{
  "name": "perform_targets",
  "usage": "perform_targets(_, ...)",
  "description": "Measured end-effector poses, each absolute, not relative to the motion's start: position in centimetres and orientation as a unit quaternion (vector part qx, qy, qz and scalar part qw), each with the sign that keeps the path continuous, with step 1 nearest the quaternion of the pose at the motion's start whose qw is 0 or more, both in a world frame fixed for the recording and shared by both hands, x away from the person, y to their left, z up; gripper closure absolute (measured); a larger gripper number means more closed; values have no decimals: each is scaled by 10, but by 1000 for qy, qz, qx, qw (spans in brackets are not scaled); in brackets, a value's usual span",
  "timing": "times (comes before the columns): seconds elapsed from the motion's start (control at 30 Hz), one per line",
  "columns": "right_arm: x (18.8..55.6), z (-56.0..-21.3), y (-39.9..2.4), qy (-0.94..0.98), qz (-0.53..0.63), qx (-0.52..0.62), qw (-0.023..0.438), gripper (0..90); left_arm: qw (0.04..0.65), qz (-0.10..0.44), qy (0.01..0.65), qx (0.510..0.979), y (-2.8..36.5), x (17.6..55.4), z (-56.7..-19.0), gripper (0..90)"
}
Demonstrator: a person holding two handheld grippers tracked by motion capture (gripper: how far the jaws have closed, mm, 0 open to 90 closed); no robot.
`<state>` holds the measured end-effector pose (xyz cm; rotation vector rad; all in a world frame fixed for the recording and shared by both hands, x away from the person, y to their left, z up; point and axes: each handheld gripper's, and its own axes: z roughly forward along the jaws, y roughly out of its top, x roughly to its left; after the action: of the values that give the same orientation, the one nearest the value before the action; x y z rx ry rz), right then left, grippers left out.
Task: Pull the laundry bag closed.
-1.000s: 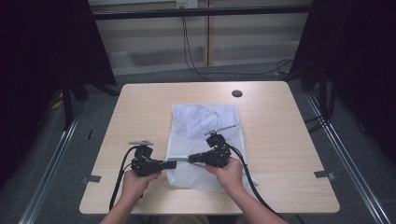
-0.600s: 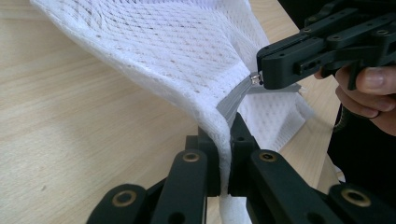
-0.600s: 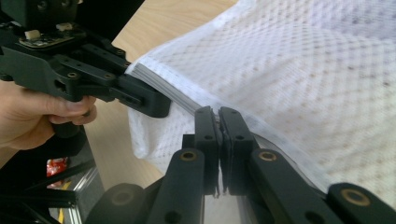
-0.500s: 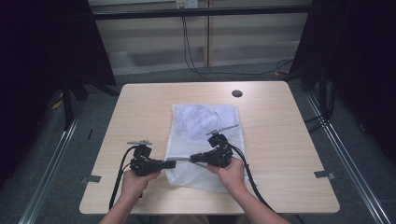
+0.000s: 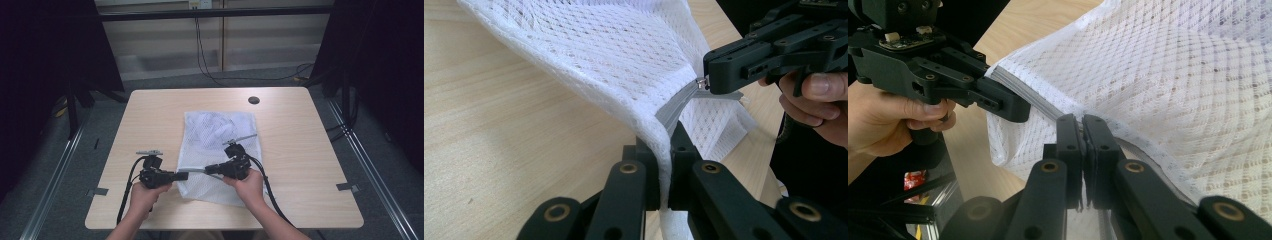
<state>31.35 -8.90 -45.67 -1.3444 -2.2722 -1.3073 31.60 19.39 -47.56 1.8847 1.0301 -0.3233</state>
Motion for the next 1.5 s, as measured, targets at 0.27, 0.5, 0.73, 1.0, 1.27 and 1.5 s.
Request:
perform_targets(0.27,313,-459,-97,-765,-440,-460,96,870,469,-132,421,765,197,317,-475,879)
perform_targets(0.5,312,-458,-100,-765,-442,-458,96,870,469,-131,420,766,196,317,-475,879)
perform_targets(0.73,311,-459,-102,-764,-442,-460,92,870,469,-131,421,765,197,317,-475,880)
perform_targets(1.0,311,-460,-104,-764,-442,-459,95,870,469,-132,420,766,196,317,-475,879)
perform_targets(1.27,310,-460,-106,-764,-442,-460,95,870,468,-132,420,766,197,317,-475,880)
perform_targets(1.5,309,-459,-108,-764,-441,-462,92,870,469,-133,420,765,197,317,-475,880)
